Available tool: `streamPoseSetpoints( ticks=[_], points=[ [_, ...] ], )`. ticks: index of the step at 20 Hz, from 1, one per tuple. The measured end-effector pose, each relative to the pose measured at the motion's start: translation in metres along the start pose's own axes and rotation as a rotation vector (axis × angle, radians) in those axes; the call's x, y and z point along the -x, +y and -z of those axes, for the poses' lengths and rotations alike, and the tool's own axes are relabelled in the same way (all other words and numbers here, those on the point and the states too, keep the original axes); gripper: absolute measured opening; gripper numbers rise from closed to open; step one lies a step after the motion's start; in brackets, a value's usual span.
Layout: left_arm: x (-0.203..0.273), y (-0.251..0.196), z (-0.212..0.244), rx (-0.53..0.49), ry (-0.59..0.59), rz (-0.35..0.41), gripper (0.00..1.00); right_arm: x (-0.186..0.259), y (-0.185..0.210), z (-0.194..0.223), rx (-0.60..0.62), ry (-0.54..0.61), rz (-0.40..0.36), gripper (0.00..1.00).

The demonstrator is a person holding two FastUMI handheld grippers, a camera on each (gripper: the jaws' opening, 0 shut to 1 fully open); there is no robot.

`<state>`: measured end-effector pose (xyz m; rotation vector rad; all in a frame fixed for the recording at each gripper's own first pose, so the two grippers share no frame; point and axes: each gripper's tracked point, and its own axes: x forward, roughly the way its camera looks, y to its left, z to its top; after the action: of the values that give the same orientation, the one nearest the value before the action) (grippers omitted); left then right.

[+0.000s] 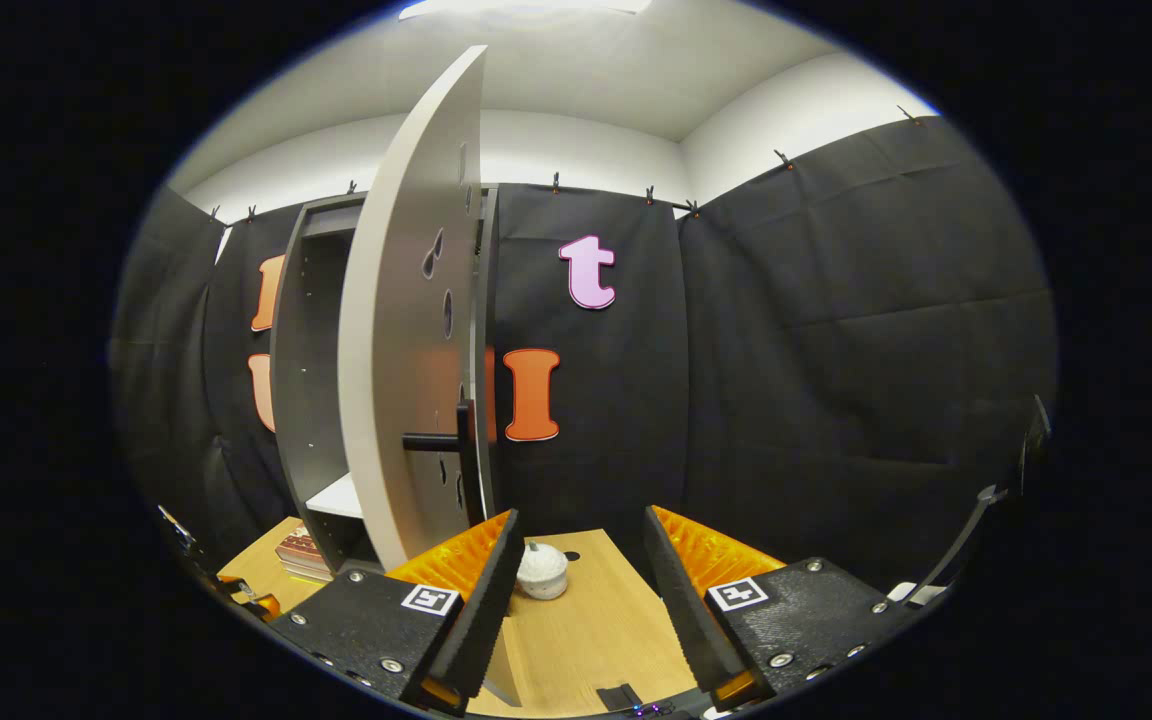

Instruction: Open the cabinet door with the right hand, grasp the bottle in the cabinet with the left hand and place it on the coaster, then close the cabinet door with the right hand.

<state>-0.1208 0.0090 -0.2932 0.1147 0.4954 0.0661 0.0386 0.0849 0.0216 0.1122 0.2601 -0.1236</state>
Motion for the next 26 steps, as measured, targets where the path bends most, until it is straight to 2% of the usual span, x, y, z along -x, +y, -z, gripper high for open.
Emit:
streamPoseSetpoints(
  ticks=[2, 3, 4, 5, 6, 7, 9, 10, 11, 12, 13, 14, 15, 16, 17, 18, 21, 23, 24, 25, 26],
  points=[
    [0.005, -0.009, -0.022, -0.004, -0.026, 0.003, 0.97, -0.008, 0.001, 0.002, -0.017, -0.007, -0.033, 0.76],
    [0.007, -0.012, -0.032, -0.004, -0.039, 0.001, 0.97, -0.011, 0.002, 0.004, -0.028, -0.007, -0.054, 0.81],
    [0.008, -0.015, -0.041, -0.002, -0.049, -0.003, 0.97, -0.012, 0.005, 0.008, -0.042, 0.000, -0.084, 0.76],
    [0.010, -0.016, -0.048, 0.004, -0.056, -0.009, 0.97, -0.015, 0.008, 0.011, -0.047, 0.006, -0.106, 0.76],
    [0.013, -0.016, -0.055, 0.012, -0.065, -0.019, 0.97, -0.014, 0.007, 0.012, -0.042, 0.005, -0.128, 0.80],
    [0.015, -0.014, -0.062, 0.019, -0.072, -0.030, 0.97, -0.016, 0.009, 0.012, -0.037, 0.001, -0.153, 0.76],
    [0.019, -0.007, -0.076, 0.026, -0.088, -0.056, 0.97, -0.016, 0.020, 0.011, -0.042, -0.015, -0.229, 0.74],
    [0.020, -0.003, -0.085, 0.027, -0.102, -0.069, 0.97, -0.016, 0.026, 0.011, -0.045, -0.022, -0.268, 0.81],
    [0.022, 0.000, -0.095, 0.024, -0.116, -0.078, 0.97, -0.015, 0.033, 0.014, -0.050, -0.012, -0.314, 0.78],
    [0.025, 0.008, -0.107, 0.019, -0.132, -0.094, 0.96, -0.010, 0.043, 0.020, -0.064, 0.004, -0.365, 0.68],
    [0.026, 0.015, -0.113, 0.011, -0.139, -0.103, 0.96, -0.007, 0.056, 0.023, -0.082, 0.024, -0.423, 0.66],
    [0.026, 0.020, -0.118, 0.006, -0.146, -0.118, 0.96, -0.005, 0.070, 0.026, -0.088, 0.044, -0.482, 0.55],
    [0.024, 0.026, -0.122, 0.004, -0.151, -0.127, 0.97, -0.004, 0.085, 0.026, -0.088, 0.052, -0.531, 0.64],
    [0.025, 0.031, -0.125, 0.001, -0.152, -0.145, 0.97, -0.005, 0.097, 0.022, -0.076, 0.050, -0.571, 0.64],
    [0.026, 0.036, -0.127, 0.001, -0.155, -0.160, 0.96, -0.008, 0.109, 0.020, -0.055, 0.046, -0.605, 0.73],
    [0.026, 0.039, -0.130, 0.003, -0.155, -0.171, 0.97, -0.009, 0.123, 0.018, -0.042, 0.043, -0.640, 0.64],
    [0.030, 0.047, -0.134, 0.004, -0.160, -0.203, 0.96, -0.013, 0.156, 0.020, -0.054, 0.049, -0.745, 0.64],
    [0.032, 0.054, -0.133, 0.004, -0.154, -0.226, 0.96, -0.012, 0.165, 0.022, -0.104, 0.068, -0.830, 0.64],
    [0.034, 0.056, -0.133, 0.006, -0.151, -0.239, 0.96, -0.008, 0.171, 0.024, -0.121, 0.077, -0.882, 0.55],
    [0.034, 0.058, -0.134, 0.009, -0.151, -0.249, 0.96, -0.008, 0.178, 0.026, -0.122, 0.084, -0.919, 0.55],
    [0.035, 0.060, -0.135, 0.008, -0.152, -0.262, 0.96, -0.011, 0.184, 0.027, -0.111, 0.081, -0.941, 0.65]
  ],
)
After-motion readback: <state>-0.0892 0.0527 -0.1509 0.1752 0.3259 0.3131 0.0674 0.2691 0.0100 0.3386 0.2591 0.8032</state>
